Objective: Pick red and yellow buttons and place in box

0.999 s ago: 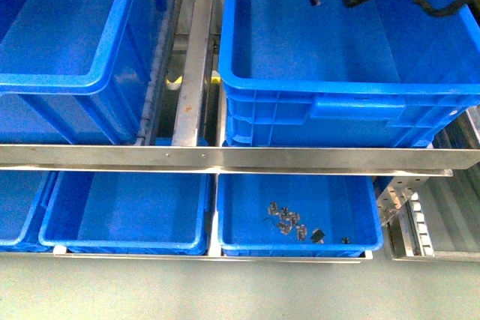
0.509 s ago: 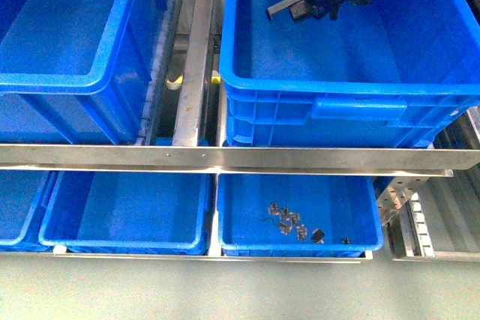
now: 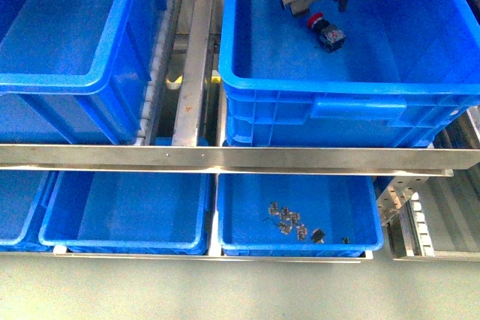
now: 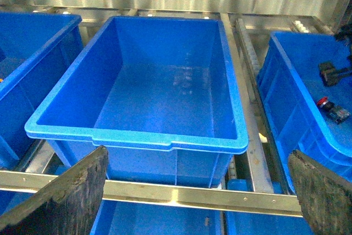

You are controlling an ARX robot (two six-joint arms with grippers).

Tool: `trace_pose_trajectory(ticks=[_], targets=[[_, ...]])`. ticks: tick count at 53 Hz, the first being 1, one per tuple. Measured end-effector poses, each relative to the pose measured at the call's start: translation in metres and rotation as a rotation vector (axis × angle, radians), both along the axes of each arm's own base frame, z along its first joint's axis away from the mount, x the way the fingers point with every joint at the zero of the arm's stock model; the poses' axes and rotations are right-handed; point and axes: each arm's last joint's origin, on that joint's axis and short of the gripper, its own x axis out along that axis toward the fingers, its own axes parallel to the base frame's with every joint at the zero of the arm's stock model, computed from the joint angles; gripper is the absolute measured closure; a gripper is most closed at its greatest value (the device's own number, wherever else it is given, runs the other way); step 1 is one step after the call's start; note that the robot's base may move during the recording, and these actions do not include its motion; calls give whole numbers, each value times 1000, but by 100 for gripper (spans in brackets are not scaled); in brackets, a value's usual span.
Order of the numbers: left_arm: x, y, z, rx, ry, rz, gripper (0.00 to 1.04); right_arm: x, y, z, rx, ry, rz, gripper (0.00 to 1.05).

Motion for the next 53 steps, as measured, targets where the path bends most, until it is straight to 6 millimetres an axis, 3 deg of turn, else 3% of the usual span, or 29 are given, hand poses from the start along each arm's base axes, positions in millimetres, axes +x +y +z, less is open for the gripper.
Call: trace_pose_trajectory(ticks=[4, 8, 16, 27, 30, 36, 39, 44, 53], targets=[[0, 0, 0, 0, 0, 0, 8, -25, -8, 33, 10, -50, 33, 7], [0, 0, 0, 0, 0, 0, 8, -54, -15, 51, 29, -70, 67, 7], [0, 0, 0, 0, 0, 0, 8, -122, -32, 54, 77, -35, 118, 7], [0, 0, 0, 0, 0, 0, 8, -254, -59, 50, 268, 84, 74, 7], [0, 0, 0, 0, 0, 0, 8, -298, -67, 55, 341, 96, 12, 7], [0, 0, 0, 0, 0, 0, 8, -363, -74, 64, 420, 102, -164, 7], [0, 0, 0, 0, 0, 0, 8, -373, -75, 65, 448, 56, -151, 9], [0, 0, 0, 0, 0, 0, 8, -384, -72, 58, 411, -257, 77, 28], [0, 0, 0, 0, 0, 0, 8, -408, -61, 52, 351, -428, 126, 57]])
